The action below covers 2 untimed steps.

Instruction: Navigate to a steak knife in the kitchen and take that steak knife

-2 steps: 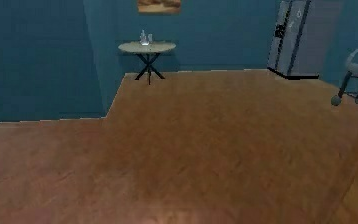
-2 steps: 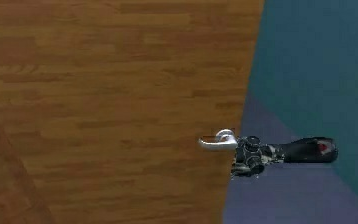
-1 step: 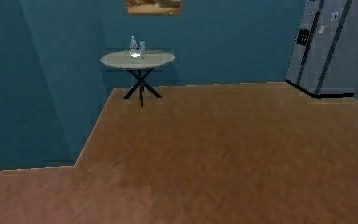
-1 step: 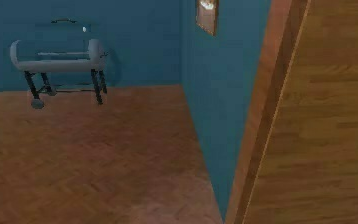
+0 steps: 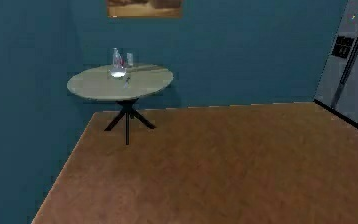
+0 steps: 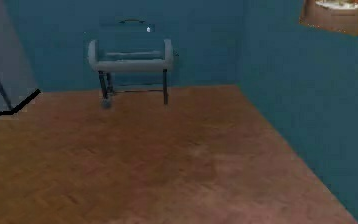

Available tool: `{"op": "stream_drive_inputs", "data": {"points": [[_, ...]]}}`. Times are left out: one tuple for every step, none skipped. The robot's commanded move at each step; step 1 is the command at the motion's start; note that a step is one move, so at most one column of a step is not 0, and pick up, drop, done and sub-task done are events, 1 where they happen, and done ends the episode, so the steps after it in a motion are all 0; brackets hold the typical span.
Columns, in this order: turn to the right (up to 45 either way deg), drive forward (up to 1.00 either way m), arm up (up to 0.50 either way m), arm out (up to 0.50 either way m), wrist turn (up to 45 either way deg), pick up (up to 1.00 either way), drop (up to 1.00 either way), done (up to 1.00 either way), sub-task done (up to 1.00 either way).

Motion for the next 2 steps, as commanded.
{"op": "stream_drive_inputs", "data": {"points": [[0.0, 1.00, 0.00, 0.00, 0.0, 0.00, 0.00, 0.00, 0.00], [6.0, 0.00, 0.00, 0.00, 0.0, 0.00, 0.00, 0.00, 0.00]]}}
